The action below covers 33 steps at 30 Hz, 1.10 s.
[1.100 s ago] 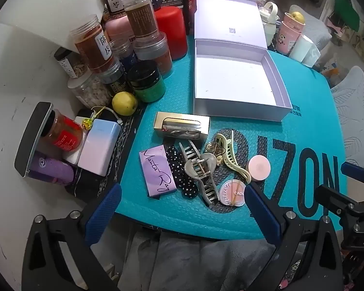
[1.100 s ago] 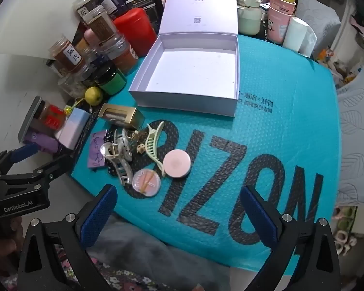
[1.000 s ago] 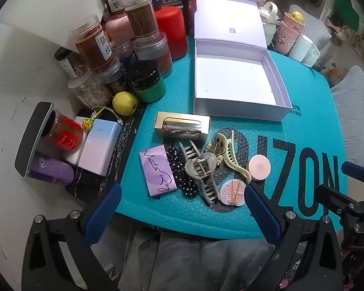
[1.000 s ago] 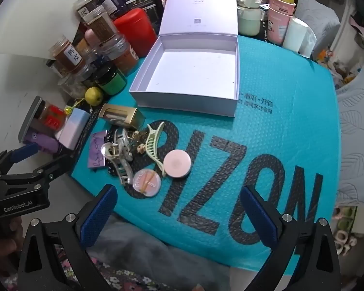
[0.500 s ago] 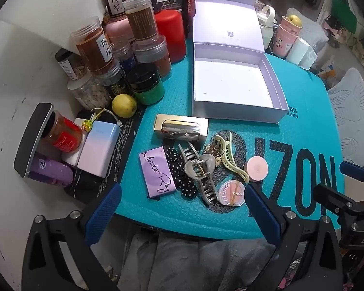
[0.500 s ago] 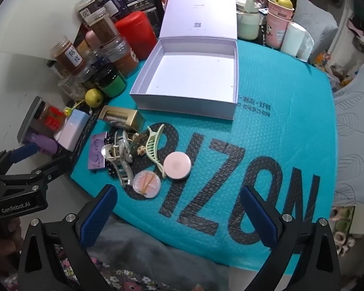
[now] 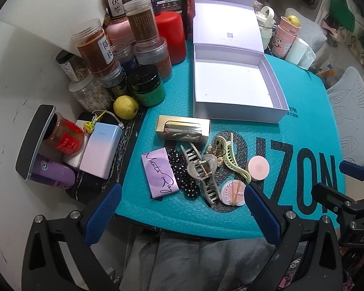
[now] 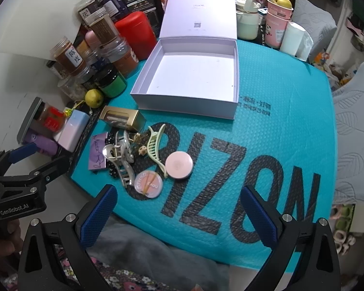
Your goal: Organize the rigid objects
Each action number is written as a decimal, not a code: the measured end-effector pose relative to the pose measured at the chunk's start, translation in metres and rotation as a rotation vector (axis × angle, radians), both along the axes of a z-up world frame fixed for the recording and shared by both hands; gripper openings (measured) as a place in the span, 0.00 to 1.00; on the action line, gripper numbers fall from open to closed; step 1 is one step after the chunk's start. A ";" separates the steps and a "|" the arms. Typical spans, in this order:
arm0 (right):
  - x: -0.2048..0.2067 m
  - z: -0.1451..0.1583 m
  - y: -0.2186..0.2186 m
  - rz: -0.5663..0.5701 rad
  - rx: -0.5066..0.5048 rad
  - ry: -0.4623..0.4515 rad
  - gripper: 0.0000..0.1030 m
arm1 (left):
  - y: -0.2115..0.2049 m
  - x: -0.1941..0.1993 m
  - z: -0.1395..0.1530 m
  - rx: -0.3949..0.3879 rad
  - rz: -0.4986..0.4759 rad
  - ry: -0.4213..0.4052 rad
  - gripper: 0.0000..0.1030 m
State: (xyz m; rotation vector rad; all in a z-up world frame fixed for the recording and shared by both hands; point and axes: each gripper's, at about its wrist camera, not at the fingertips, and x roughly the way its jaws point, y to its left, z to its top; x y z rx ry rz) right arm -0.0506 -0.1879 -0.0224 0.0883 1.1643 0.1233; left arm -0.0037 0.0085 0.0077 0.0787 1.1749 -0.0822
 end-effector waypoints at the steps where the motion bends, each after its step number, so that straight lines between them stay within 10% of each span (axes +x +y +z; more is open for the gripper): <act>1: 0.000 0.000 0.001 0.000 0.000 0.001 1.00 | 0.001 0.000 0.000 0.000 0.001 0.001 1.00; 33: 0.001 -0.002 0.003 -0.004 -0.014 0.007 1.00 | 0.001 0.000 -0.002 -0.006 0.001 0.009 1.00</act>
